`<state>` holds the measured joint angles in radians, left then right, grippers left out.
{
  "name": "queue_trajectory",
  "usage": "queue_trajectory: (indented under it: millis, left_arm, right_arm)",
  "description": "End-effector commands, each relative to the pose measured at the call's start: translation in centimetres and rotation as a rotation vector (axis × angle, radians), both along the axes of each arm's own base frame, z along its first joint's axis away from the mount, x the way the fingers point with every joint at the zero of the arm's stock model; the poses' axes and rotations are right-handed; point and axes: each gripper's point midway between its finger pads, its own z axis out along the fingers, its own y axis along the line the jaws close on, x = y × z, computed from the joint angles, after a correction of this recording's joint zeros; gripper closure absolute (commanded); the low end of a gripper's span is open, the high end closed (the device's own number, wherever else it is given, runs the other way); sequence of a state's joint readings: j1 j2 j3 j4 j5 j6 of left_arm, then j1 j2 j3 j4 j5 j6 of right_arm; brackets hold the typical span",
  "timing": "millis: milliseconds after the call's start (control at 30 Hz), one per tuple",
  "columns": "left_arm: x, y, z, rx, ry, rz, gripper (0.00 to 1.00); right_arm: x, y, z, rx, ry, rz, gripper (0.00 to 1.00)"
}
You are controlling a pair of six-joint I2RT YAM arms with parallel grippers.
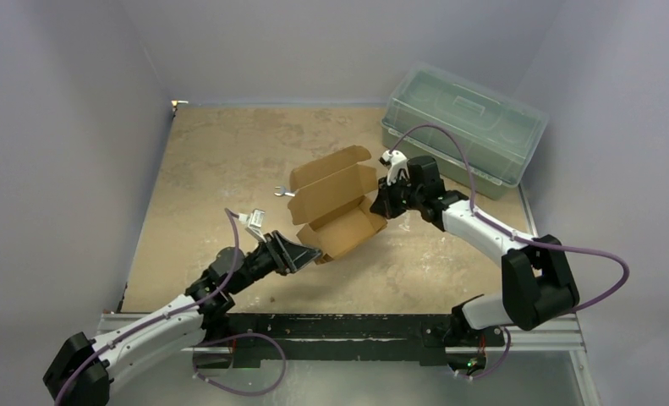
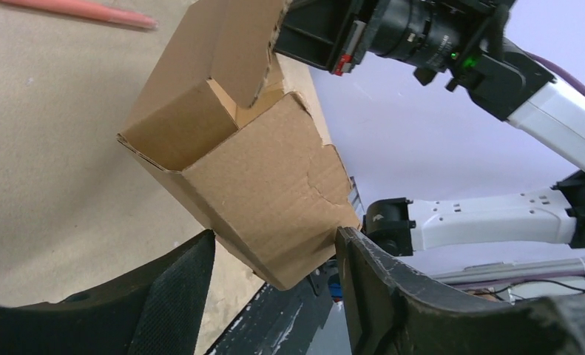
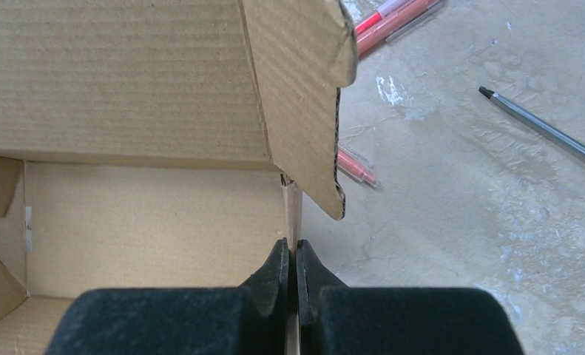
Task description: Fold the paper box
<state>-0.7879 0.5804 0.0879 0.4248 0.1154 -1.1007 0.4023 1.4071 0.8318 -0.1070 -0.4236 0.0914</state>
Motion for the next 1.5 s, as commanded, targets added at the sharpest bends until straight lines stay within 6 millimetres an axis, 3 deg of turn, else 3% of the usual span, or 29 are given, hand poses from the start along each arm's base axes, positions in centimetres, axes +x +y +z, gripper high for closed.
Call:
queue_trajectory:
  millis: [0, 333, 600, 967, 1367, 1467]
  left_arm:
    - [0.9, -0.2, 2.0, -0.029, -0.006, 0.035, 0.38]
    - [1.9, -0.1, -1.2, 0.111, 0.17, 0.092, 0.33]
    - [2.7, -0.3, -1.9, 0.172, 0.211, 0.117, 0.43]
    - [3.4, -0.2, -1.8, 0.21, 0.23, 0.144, 0.48]
    - [3.2, 0.4, -5.0, 0.376, 0.408, 0.184, 0.53]
    - [3.2, 0.3, -5.3, 0.391, 0.419, 0.184, 0.58]
  right_arm:
    - [0.9, 0.3, 1.8, -0.006, -0.087, -0.01, 1.0]
    - [1.0, 0.9, 1.4, -0.055, -0.123, -0.017, 1.0]
    - [0.8, 1.4, 0.9, -0.079, -0.127, -0.004, 1.0]
    - [0.5, 2.1, -0.1, -0.122, -0.13, 0.013, 1.0]
    - [0.4, 2.7, -0.4, -0.15, -0.146, 0.014, 1.0]
    - [0.2, 3.0, -0.5, -0.151, -0.145, 0.021, 1.0]
